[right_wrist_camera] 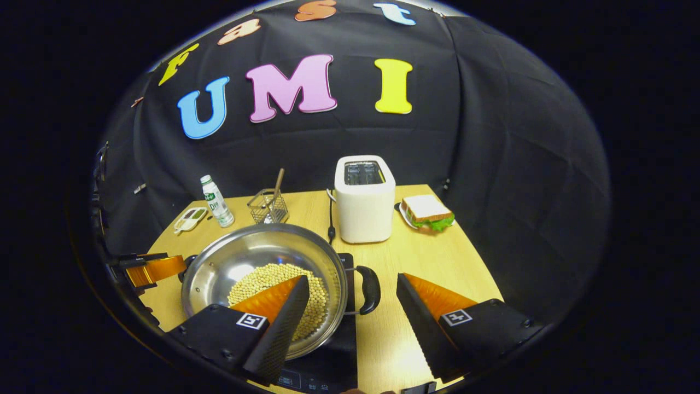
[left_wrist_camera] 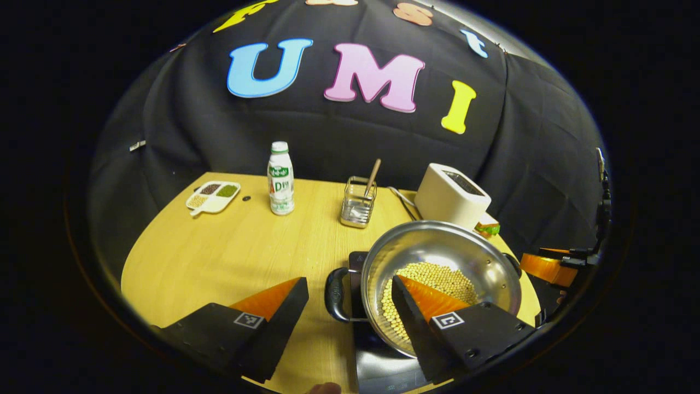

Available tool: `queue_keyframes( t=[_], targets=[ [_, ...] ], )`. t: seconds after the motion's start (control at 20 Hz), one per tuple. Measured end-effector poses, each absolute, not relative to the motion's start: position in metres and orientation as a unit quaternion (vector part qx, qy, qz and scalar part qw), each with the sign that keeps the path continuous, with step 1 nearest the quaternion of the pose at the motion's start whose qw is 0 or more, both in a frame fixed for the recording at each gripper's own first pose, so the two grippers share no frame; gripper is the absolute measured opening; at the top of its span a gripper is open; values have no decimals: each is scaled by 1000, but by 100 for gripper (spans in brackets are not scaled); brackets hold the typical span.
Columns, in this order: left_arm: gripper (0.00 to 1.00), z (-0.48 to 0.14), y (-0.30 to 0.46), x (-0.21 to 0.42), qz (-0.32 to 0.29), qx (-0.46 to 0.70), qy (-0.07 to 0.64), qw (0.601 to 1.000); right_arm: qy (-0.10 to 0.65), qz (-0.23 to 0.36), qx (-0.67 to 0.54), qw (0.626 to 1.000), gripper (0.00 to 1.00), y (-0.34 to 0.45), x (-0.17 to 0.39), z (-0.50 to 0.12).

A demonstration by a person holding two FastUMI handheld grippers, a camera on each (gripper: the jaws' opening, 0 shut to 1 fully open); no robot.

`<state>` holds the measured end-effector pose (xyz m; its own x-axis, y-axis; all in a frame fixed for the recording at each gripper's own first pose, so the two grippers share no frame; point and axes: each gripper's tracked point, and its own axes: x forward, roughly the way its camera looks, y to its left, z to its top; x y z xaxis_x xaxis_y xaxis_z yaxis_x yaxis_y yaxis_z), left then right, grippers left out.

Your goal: First push the handle of the pot to place it horizontally, then grasp the pot with both hands and set it on the induction cooktop.

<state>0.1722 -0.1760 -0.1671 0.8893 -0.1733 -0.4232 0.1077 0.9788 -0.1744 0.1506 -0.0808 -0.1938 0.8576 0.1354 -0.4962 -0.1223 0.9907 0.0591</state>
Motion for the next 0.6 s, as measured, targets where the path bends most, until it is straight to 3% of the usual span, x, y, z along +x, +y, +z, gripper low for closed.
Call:
queue_keyframes(
  t=[0.6],
  targets=[
    [95,-28,-120,53,-46,-50,57,996,71,62,30,995,99,-72,60,-40]
  ],
)
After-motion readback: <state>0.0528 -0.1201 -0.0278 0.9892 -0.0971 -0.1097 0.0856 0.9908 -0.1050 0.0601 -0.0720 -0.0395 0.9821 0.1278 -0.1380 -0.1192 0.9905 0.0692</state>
